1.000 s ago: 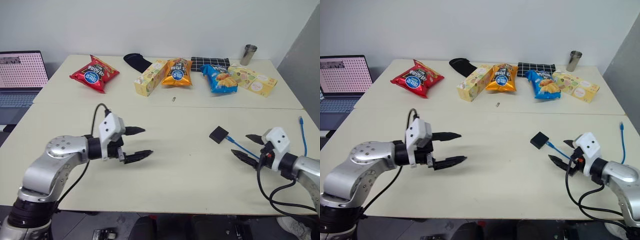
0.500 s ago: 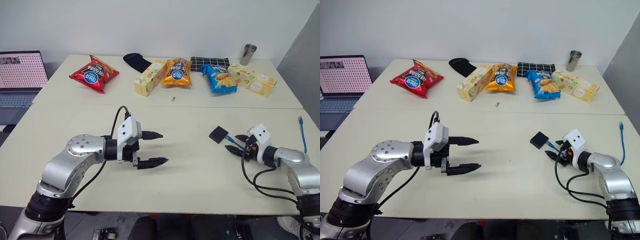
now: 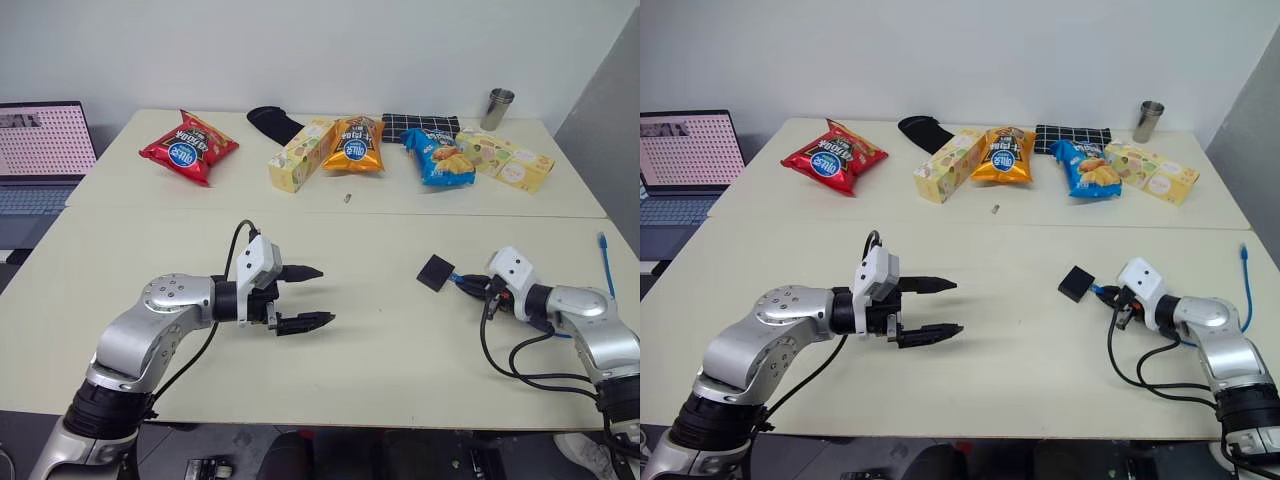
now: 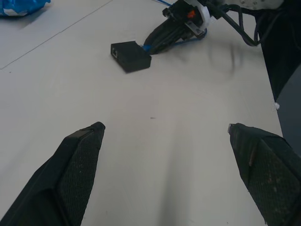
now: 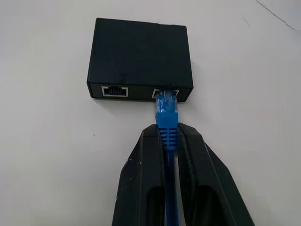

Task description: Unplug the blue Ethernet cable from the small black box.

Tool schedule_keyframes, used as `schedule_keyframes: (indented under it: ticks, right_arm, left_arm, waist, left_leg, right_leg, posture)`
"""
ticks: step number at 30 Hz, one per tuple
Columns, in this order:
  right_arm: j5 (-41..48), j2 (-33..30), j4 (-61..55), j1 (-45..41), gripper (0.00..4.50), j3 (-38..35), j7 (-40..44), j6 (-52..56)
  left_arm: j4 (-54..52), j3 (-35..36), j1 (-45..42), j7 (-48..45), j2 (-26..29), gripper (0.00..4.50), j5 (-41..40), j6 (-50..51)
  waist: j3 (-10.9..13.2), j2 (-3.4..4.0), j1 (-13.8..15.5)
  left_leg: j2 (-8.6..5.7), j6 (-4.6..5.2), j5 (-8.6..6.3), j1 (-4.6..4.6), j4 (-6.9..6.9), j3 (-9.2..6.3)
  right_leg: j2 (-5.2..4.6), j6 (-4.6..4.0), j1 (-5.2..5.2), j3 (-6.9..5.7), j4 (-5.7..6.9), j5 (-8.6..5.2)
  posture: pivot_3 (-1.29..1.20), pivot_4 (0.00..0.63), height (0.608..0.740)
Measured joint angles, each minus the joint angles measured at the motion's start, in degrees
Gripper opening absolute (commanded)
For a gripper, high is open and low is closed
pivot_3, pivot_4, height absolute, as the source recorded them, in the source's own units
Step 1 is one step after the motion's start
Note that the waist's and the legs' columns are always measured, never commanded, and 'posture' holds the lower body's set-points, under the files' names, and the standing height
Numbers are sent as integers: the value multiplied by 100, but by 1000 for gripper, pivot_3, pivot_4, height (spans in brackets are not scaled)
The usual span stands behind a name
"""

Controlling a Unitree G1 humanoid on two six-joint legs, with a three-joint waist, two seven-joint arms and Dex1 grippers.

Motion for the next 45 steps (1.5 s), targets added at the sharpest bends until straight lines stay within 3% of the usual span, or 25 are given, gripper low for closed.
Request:
schedule_keyframes:
  ticks: [11, 20, 21, 33, 37, 39, 41, 45]
  right_arm:
    - [-1471, 168, -1132, -713, 99, 845, -423, -2828]
    - [-1603, 412, -1426, -900, 99, 1117, -440, -3192]
    - [-1602, 427, -1452, -924, 99, 1133, -434, -3192]
    - [-1613, 559, -1619, -1042, 98, 1216, -401, -3140]
    - [-1748, 573, -1615, -1042, 98, 1227, -418, -3150]
    - [-1862, 556, -1610, -1042, 98, 1239, -441, -3244]
    - [-1992, 550, -1583, -1043, 804, 1256, -496, -3360]
    - [-1855, 456, -1706, -986, 1763, 1330, -303, -3436]
  left_arm:
    - [245, 447, -206, 690, -707, 4500, -1254, 1669]
    - [351, 602, -420, 1162, -1162, 4500, -1544, 1916]
    - [353, 602, -421, 1167, -1177, 4116, -1547, 1916]
    - [366, 611, -444, 1147, -1253, 1569, -1710, 1919]
    - [372, 609, -455, 1129, -1240, 879, -1776, 1922]
    - [407, 595, -455, 1107, -1228, 797, -1773, 1922]
    - [471, 581, -456, 1066, -1218, 797, -1770, 1922]
    - [620, 593, -496, 1101, -1123, 797, -1648, 1888]
  waist:
    - [0, -2, 0]
    - [0, -3, -12]
    - [0, -3, -13]
    - [0, -3, -12]
    - [0, -3, -12]
    - [0, -3, -12]
    - [0, -3, -13]
    - [0, -3, -9]
  left_leg:
    - [1, -1, 1, -1, 5, -7]
    - [1, -2, 1, 1, 6, -6]
    - [1, -2, 1, 1, 6, -6]
    - [2, -2, 1, 1, 6, -6]
    - [1, -2, 1, 1, 6, -6]
    - [1, -2, 1, 1, 6, -6]
    - [1, -2, 1, 1, 6, -6]
    - [1, -2, 1, 1, 6, -7]
  right_leg:
    - [-1, 0, 0, -6, 5, 0]
    - [-2, 0, -1, -6, 7, 0]
    - [-2, 0, -1, -6, 7, 0]
    - [-2, 0, -1, -6, 7, 0]
    - [-2, 0, -1, -6, 7, 0]
    - [-2, 0, -1, -7, 7, 0]
    - [-2, 0, -1, -7, 7, 0]
    - [-2, 0, -1, -7, 7, 0]
  posture:
    - [0, 150, 740]
    - [0, 150, 740]
    - [0, 150, 740]
    - [0, 150, 740]
    - [0, 150, 740]
    - [0, 150, 740]
    - [0, 150, 740]
    - [0, 150, 740]
